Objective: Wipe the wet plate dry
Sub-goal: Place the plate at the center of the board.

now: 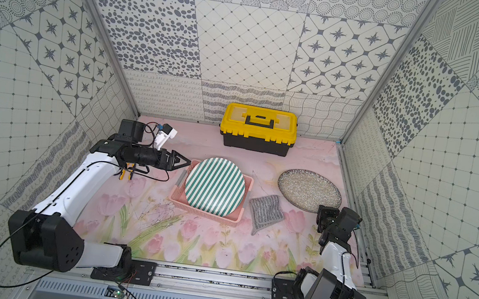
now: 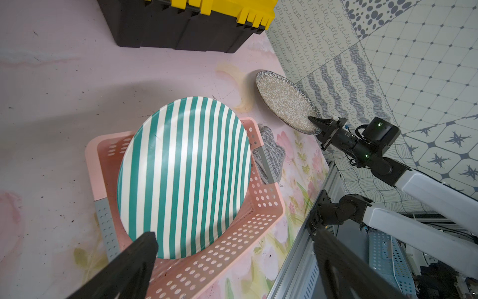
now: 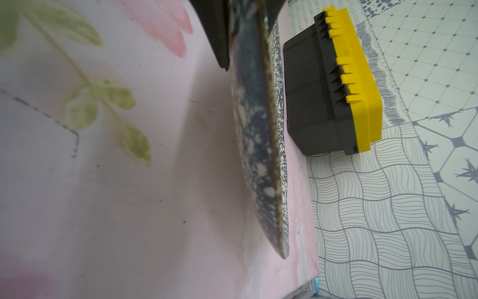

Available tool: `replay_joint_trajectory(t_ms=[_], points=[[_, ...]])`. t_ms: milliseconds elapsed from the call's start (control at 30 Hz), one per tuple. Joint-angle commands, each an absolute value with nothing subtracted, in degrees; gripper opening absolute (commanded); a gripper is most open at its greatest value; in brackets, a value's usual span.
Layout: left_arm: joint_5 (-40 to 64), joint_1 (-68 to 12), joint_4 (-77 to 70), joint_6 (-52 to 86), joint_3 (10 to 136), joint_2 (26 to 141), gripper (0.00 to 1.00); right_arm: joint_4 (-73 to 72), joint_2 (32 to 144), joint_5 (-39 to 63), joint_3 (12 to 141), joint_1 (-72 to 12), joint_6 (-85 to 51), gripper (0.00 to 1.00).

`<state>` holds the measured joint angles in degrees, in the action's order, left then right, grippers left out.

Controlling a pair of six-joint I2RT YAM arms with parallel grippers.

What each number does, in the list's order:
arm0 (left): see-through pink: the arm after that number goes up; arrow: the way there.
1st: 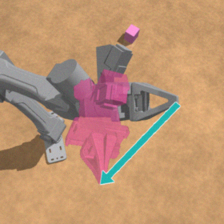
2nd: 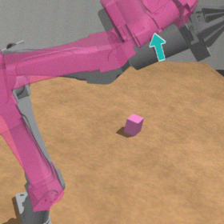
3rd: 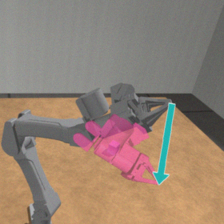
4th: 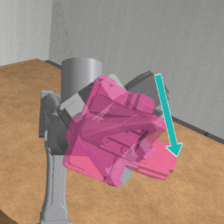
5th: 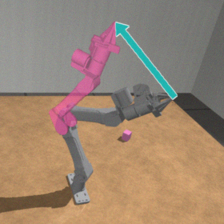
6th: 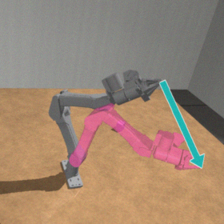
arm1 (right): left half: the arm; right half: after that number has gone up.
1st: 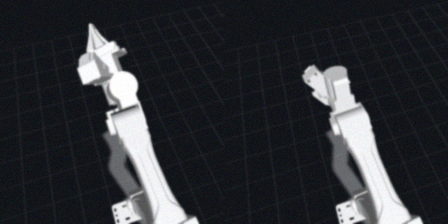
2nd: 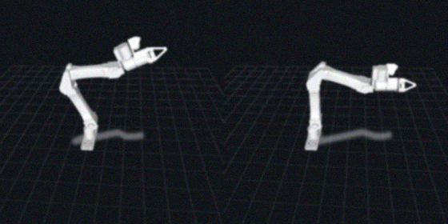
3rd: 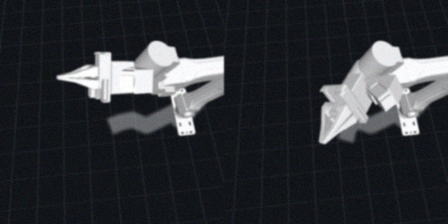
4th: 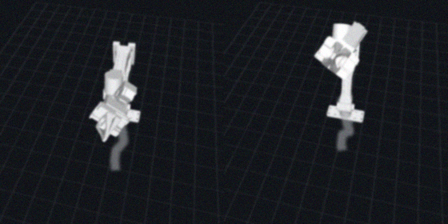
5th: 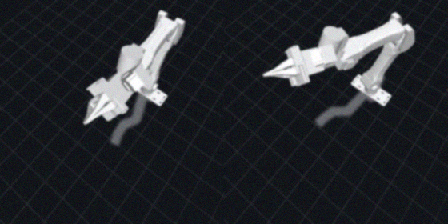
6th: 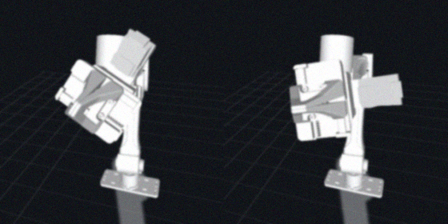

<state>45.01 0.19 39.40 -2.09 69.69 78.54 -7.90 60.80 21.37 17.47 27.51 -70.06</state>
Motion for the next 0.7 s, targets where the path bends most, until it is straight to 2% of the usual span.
replay_joint_trajectory(t_ms=[0,167,333,533,600,667], points=[[46.6,1.0,38.0,-4.9,67.6,79.2,1.00,-25.4,62.0,21.6,21.4,27.7,-68.6,0.00],[45.7,1.0,36.5,-5.7,65.5,79.4,1.00,-24.0,67.3,20.3,23.6,28.1,-65.9,0.00],[45.4,1.0,34.0,-4.7,62.6,79.2,1.00,-14.3,70.2,19.6,25.9,29.4,-64.2,0.02],[45.7,1.0,32.1,-2.9,61.1,79.2,1.00,-3.4,69.3,17.2,26.6,29.8,-61.5,0.36],[45.4,1.0,32.0,-2.9,61.2,79.1,1.00,-1.2,69.1,16.3,26.4,29.7,-60.9,0.41],[45.6,1.0,32.0,-2.7,61.1,78.9,1.00,-0.7,69.6,16.5,26.0,29.9,-60.6,0.43]])
